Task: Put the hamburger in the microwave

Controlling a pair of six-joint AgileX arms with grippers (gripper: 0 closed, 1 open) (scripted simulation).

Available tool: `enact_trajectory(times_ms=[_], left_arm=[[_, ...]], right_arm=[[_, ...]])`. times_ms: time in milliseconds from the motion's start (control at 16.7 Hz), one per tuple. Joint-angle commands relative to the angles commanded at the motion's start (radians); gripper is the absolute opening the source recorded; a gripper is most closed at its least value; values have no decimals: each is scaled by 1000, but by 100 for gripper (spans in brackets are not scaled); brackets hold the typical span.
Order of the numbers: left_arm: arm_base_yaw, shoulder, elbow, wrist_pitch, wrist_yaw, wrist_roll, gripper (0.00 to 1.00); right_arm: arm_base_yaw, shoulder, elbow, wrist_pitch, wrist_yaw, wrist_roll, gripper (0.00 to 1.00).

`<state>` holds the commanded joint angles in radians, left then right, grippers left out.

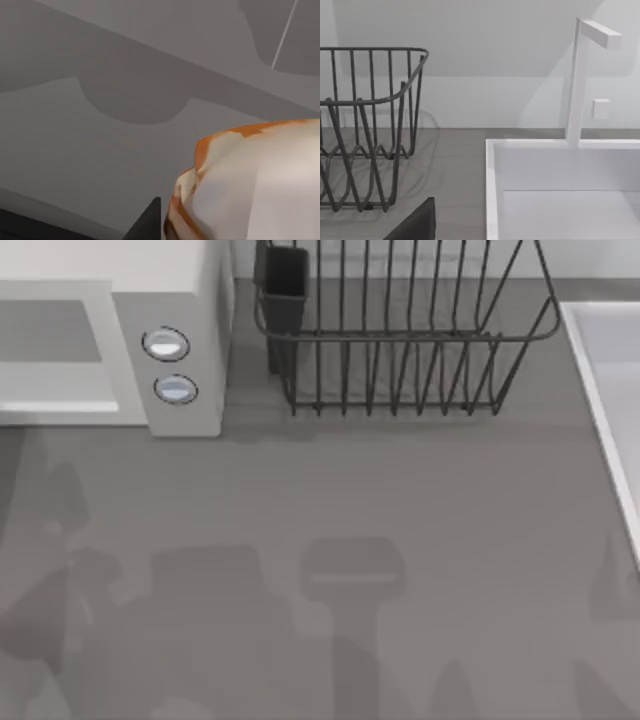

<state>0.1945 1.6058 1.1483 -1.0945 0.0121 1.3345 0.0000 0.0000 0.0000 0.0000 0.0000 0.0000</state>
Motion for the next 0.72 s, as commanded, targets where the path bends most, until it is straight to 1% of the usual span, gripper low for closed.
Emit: enact_trajectory(times_ms=[180, 360, 540, 720], left_arm=[[2, 42, 14, 114, 27, -94, 0], [5, 111, 20, 311, 68, -236, 0], [8, 201, 1, 581, 113, -410, 0], [13, 289, -45, 906, 155, -600, 0]], right_arm=[[0, 0, 0, 0, 0, 0, 100], [0, 0, 0, 0, 0, 0, 100], [0, 0, 0, 0, 0, 0, 100], [0, 0, 0, 0, 0, 0, 100]])
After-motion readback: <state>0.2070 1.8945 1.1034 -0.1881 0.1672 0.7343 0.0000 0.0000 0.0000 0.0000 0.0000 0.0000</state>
